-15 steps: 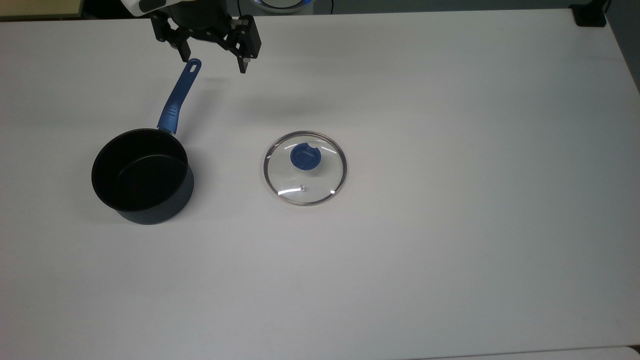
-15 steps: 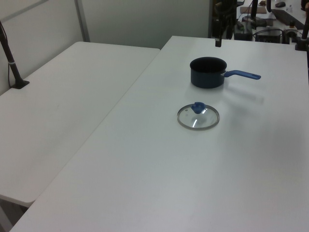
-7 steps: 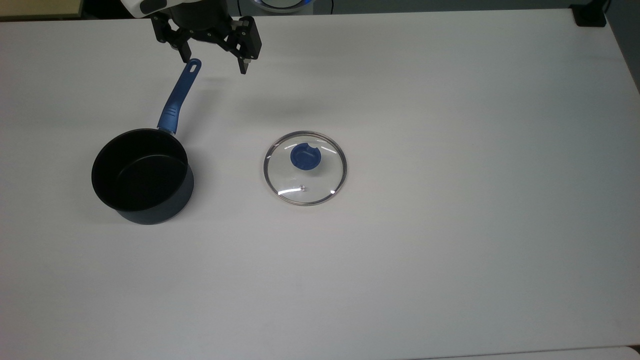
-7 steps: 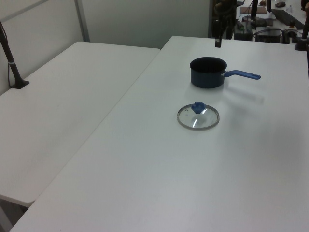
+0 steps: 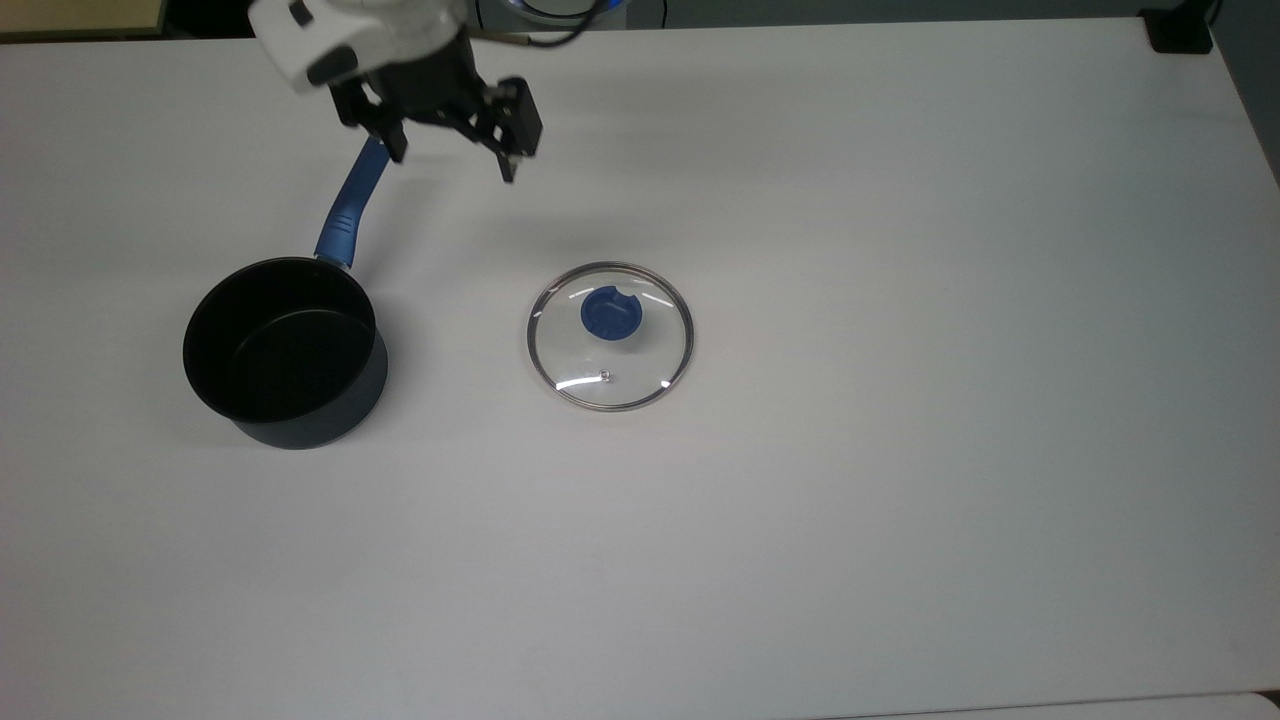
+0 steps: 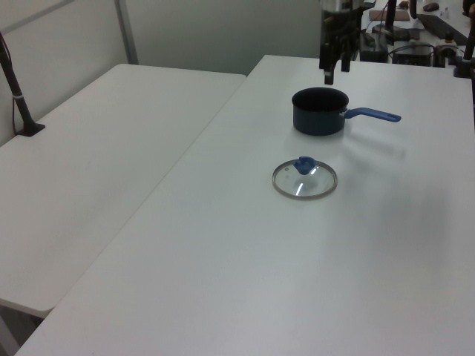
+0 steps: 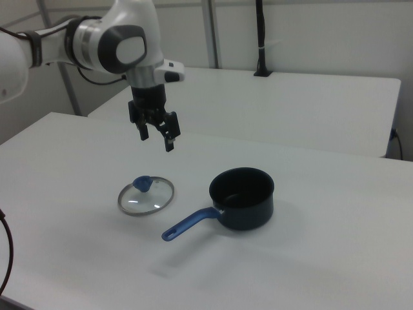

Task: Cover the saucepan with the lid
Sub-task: 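Move the gripper over the glass lid and lower onto the blue knob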

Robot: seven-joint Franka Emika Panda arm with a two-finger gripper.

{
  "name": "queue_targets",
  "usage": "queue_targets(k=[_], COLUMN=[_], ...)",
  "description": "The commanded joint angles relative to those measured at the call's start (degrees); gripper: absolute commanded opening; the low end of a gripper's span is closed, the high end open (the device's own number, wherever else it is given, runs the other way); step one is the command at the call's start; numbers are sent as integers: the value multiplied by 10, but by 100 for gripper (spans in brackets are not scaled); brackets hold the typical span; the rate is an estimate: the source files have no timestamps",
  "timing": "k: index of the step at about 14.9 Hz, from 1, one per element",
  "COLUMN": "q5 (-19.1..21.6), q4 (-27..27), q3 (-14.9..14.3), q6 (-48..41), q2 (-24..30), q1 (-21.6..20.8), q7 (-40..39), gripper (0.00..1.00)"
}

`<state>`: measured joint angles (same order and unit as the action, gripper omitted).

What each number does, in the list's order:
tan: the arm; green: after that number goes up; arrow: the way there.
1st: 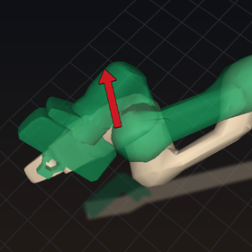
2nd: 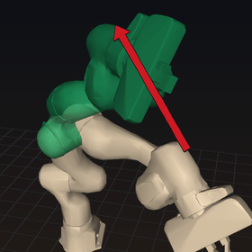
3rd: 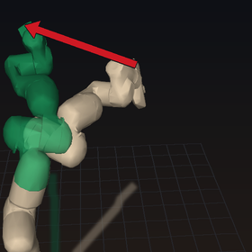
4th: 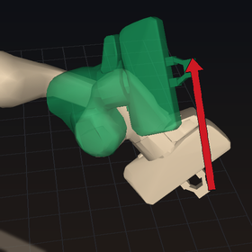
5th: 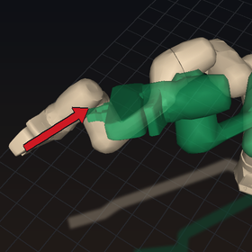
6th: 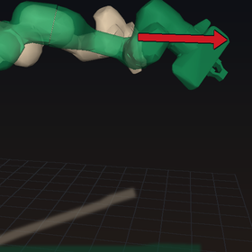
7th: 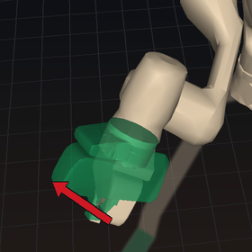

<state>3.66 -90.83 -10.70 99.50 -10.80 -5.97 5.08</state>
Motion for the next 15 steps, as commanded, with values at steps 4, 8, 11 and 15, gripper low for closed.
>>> queue_targets(k=[4,8,11,15], q5=[17,22,22,22], q4=[-38,-55,-52,-52], q3=[2,3,4,3], q6=[72,85,127,144], q2=[-51,-62,-84,-94], q1=[-36,-52,-69,-78], q7=[46,79,118,138], gripper=[100,100,100,100])
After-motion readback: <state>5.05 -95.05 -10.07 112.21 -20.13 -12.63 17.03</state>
